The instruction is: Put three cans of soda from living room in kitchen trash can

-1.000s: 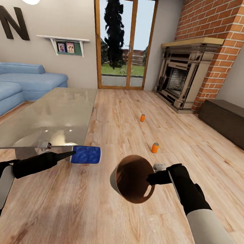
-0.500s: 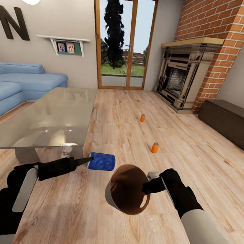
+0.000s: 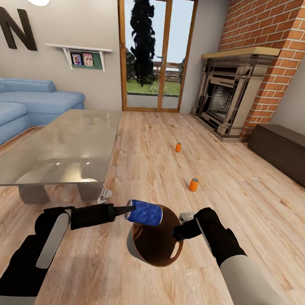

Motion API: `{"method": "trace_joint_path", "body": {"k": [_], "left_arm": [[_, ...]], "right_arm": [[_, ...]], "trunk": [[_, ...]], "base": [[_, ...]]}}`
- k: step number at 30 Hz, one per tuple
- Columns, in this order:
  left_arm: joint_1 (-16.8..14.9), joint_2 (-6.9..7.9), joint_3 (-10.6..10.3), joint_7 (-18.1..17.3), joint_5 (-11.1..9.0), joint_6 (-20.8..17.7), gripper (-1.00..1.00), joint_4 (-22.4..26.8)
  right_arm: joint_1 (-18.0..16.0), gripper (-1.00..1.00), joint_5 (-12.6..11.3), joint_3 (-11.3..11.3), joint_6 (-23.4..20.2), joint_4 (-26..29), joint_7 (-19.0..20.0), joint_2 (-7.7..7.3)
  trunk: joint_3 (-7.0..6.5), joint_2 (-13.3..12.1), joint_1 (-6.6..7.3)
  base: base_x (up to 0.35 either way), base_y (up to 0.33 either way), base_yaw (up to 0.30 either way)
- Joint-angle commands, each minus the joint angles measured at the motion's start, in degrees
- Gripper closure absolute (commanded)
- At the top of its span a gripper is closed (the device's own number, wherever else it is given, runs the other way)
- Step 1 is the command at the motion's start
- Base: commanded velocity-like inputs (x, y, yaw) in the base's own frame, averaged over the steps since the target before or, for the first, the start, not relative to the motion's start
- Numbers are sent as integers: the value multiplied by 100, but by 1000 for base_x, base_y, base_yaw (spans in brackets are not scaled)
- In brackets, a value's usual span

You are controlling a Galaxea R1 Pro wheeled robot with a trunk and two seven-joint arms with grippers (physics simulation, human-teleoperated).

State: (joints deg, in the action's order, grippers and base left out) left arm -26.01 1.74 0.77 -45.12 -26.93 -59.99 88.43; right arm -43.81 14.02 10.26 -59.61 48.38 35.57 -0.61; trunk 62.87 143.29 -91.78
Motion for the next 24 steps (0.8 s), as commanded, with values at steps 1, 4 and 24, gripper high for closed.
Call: {"method": "trace_joint_path", "body": {"k": [1,4,24], "left_arm": [[0,-9,-27,57,-2,-1,100,-1],[0,-21,-89,222,1,-1,100,-4],[3,-342,-1099,2251,-31,-1,100,-29]], "right_arm": [[-19,100,-166,1,-39,-35,0,7],[-36,100,-164,22,-39,-73,-7,18],[-148,100,557,31,-39,-112,-32,490]], "trunk": [[-1,0,1],[-1,0,1],[-1,0,1]], "base": [[0,0,0],[0,0,0],[0,0,0]]}}
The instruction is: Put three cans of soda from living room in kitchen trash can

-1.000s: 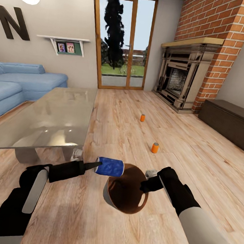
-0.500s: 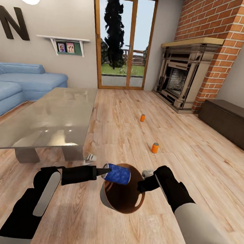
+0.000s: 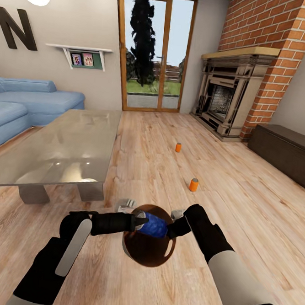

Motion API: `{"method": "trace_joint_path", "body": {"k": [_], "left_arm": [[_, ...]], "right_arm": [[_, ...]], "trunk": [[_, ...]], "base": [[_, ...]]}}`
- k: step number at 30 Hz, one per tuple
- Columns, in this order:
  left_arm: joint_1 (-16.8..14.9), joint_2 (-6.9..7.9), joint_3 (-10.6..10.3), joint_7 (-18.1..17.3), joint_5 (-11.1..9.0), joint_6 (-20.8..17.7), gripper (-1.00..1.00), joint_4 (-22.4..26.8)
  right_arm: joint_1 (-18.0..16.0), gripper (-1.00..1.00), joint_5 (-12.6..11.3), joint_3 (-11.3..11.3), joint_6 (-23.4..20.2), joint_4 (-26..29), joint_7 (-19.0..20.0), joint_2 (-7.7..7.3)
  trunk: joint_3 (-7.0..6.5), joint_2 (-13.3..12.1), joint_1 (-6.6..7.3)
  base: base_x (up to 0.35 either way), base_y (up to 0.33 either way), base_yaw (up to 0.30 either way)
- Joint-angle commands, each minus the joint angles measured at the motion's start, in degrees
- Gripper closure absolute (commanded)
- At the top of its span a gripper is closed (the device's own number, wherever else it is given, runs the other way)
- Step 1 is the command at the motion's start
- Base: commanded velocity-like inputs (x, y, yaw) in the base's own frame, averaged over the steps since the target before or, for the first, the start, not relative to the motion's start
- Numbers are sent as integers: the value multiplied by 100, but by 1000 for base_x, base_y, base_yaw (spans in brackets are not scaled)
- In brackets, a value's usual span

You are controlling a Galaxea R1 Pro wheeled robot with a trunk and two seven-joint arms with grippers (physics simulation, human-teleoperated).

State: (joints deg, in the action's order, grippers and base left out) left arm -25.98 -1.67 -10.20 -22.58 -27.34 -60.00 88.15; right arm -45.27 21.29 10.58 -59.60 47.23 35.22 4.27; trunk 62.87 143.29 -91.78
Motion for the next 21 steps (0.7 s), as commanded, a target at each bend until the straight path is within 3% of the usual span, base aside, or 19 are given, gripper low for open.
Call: {"method": "trace_joint_path", "body": {"k": [1,21], "left_arm": [[-1,-51,-117,74,29,0,100,0],[9,-150,-682,1742,13,0,100,73]], "right_arm": [[-5,100,-156,-3,-40,0,-1,20],[-8,100,-134,5,-40,-46,-13,39]], "trunk": [[-1,0,1],[-1,0,1]], "base": [[0,0,0],[0,0,0]]}}
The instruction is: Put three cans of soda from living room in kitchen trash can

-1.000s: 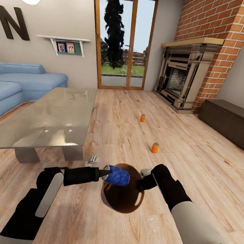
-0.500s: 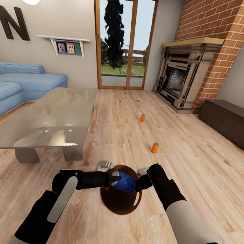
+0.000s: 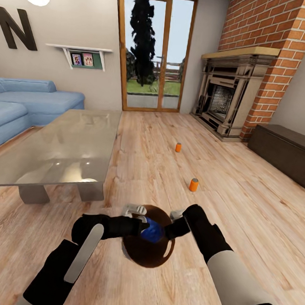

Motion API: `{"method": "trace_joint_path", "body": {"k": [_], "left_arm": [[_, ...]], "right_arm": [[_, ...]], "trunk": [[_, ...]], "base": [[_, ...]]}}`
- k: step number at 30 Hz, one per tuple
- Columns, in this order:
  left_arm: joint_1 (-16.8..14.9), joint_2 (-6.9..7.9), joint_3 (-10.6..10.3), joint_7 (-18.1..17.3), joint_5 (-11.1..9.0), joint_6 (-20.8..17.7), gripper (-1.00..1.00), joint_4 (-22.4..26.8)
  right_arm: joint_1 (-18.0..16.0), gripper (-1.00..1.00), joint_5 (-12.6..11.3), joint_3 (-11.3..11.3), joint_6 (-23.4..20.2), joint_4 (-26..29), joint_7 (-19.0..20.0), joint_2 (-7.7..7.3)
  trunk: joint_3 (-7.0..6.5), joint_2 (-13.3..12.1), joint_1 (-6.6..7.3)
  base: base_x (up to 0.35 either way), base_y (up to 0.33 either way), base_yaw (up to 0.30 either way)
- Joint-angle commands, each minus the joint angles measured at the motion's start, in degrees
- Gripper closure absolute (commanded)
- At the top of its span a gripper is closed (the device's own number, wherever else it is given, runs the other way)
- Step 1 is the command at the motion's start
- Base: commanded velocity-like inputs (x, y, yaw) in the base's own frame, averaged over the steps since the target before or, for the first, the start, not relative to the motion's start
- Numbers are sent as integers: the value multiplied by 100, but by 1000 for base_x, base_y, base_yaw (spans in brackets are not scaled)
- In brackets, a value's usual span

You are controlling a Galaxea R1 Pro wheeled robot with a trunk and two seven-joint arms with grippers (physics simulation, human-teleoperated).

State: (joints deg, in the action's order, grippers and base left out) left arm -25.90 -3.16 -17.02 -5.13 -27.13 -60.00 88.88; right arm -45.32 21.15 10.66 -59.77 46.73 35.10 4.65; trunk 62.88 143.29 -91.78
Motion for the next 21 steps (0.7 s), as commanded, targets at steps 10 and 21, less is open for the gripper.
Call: {"method": "trace_joint_path", "body": {"k": [10,21], "left_arm": [[5,-5,-205,555,-7,0,100,7],[-2,-95,-553,1528,-4,0,100,-15]], "right_arm": [[-3,100,-109,-3,-23,-5,-147,65],[-3,100,-85,3,-23,-6,-170,124]], "trunk": [[-1,0,1],[-1,0,1]], "base": [[0,0,0],[0,0,0]]}}
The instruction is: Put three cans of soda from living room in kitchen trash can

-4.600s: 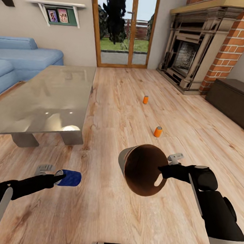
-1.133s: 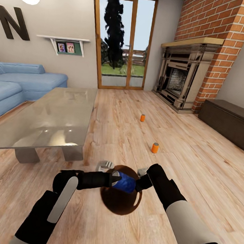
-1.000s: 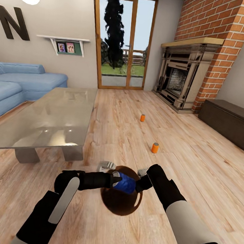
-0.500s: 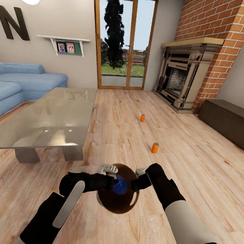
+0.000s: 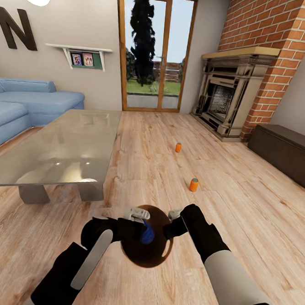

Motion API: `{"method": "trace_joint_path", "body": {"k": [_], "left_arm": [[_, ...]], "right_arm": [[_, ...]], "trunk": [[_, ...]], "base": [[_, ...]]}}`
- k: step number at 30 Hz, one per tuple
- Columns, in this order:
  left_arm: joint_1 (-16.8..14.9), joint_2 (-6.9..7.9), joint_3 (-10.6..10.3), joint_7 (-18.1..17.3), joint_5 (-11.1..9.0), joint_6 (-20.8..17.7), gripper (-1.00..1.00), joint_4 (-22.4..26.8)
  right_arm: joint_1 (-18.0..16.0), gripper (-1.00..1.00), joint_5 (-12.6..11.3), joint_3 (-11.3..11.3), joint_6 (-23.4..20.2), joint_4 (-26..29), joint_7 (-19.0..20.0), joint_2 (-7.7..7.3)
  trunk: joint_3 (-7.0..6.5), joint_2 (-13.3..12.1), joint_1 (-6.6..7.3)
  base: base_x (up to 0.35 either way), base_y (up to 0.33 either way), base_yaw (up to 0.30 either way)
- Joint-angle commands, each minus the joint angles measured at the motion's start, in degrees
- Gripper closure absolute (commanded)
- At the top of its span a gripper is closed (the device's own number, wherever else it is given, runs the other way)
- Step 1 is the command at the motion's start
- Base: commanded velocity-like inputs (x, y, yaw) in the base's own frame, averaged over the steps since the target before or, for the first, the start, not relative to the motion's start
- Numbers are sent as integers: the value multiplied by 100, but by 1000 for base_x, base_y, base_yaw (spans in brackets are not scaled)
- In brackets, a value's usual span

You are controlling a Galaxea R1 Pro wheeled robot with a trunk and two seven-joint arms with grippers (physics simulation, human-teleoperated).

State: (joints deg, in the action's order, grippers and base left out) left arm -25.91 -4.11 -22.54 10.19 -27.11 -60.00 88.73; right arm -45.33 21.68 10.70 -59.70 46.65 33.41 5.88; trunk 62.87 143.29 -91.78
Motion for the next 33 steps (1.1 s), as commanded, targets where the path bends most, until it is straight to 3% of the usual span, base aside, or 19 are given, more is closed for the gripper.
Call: {"method": "trace_joint_path", "body": {"k": [1,10,28,29,33], "left_arm": [[0,-4,-15,27,-6,0,100,-5],[-1,-11,-132,385,19,0,100,-143],[-1,-3,-207,433,68,0,100,-371],[-1,-3,-210,432,69,0,-100,-372],[-1,-3,-214,432,71,0,-100,-373]], "right_arm": [[-2,100,-137,-2,-30,2,-1,4],[-2,100,-137,2,-30,2,-98,47],[-2,100,-137,-1,-30,2,-117,91],[-2,100,-137,0,-30,2,-118,92],[-2,100,-137,2,-30,2,-120,91]], "trunk": [[-1,0,1],[-1,0,1],[-1,0,1],[-1,0,1],[-1,0,1]], "base": [[0,0,0],[0,0,0],[0,0,0],[0,0,0],[0,0,0]]}}
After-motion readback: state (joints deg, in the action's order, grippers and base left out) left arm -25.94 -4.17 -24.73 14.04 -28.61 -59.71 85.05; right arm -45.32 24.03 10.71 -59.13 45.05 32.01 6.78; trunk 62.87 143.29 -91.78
